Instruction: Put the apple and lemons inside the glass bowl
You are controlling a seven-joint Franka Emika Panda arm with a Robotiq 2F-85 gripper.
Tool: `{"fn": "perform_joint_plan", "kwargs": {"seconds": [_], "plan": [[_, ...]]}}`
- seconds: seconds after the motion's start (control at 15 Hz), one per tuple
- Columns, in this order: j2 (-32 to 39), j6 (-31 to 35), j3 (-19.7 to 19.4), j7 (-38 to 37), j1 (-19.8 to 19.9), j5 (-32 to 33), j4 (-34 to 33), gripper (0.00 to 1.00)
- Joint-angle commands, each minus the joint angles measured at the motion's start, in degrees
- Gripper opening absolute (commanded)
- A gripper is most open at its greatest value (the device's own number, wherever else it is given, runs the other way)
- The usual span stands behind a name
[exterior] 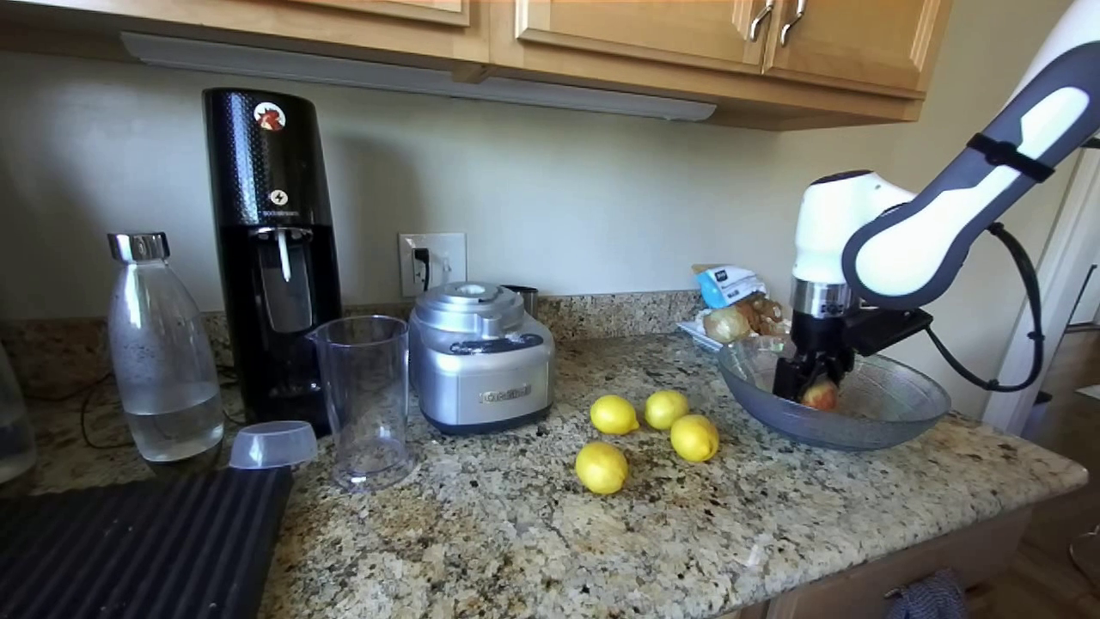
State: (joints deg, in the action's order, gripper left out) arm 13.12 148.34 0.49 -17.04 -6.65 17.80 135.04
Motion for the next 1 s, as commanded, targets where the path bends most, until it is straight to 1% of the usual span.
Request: {"fn": "perform_joint_plan", "kwargs": {"seconds": [0.0, 0.27, 0.4, 0.67, 0.93], "plan": [[-5.88, -2.39, -0.32, -0.24, -1.12, 0.46, 2.74, 1.00], [-11.21, -6.15, 1.56, 1.44, -0.96, -1.53, 3.26, 1.00], [-14.30, -8.89, 2.54, 1.17, -1.04, -0.75, 3.19, 1.00], [-19.57, -13.03, 5.51, 4.17, -1.24, -1.45, 2.61, 1.00], [-20.81, -14.55, 9.00, 8.26, -2.61, -3.67, 0.94, 1.00]]}}
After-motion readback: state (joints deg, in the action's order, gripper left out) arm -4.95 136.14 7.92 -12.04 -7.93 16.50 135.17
